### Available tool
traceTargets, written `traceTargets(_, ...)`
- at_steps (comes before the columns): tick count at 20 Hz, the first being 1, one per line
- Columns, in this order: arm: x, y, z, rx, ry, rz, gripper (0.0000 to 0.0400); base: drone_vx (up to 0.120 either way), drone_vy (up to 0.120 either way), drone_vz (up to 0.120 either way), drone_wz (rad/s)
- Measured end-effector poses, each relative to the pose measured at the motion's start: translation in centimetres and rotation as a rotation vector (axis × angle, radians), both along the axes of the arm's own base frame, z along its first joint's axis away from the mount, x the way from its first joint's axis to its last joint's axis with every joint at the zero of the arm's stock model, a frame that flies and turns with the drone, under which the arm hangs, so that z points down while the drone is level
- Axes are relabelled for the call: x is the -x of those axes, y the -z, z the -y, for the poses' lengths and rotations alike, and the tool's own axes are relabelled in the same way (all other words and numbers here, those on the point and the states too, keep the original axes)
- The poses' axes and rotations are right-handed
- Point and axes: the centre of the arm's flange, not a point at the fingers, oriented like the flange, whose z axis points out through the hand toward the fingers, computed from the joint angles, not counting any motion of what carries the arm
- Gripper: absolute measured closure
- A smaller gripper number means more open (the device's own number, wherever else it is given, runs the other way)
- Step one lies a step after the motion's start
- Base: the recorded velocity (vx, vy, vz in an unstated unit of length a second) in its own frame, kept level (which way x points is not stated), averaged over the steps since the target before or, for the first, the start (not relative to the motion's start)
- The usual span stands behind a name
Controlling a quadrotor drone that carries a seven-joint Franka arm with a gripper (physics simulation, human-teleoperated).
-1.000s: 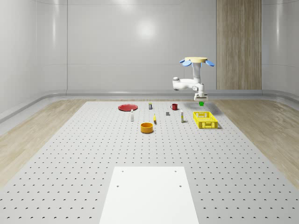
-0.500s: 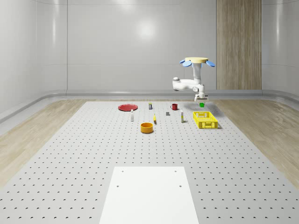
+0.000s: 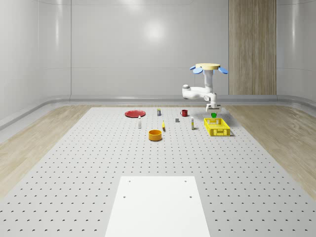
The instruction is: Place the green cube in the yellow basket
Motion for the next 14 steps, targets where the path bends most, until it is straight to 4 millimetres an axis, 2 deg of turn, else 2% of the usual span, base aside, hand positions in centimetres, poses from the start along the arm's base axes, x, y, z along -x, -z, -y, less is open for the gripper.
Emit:
traceTargets(1,0.00,0.00,0.00,0.000,0.000,0.000,0.0149,0.120,0.000,-0.120,0.000)
traceTargets(4,0.00,0.00,0.00,0.000,0.000,0.000,0.0149,0.120,0.000,-0.027,0.000)
traceTargets(7,0.00,0.00,0.00,0.000,0.000,0.000,0.0149,0.120,0.000,-0.093,0.000)
traceTargets(14,0.00,0.00,0.00,0.000,0.000,0.000,0.0149,0.120,0.000,0.000,0.000)
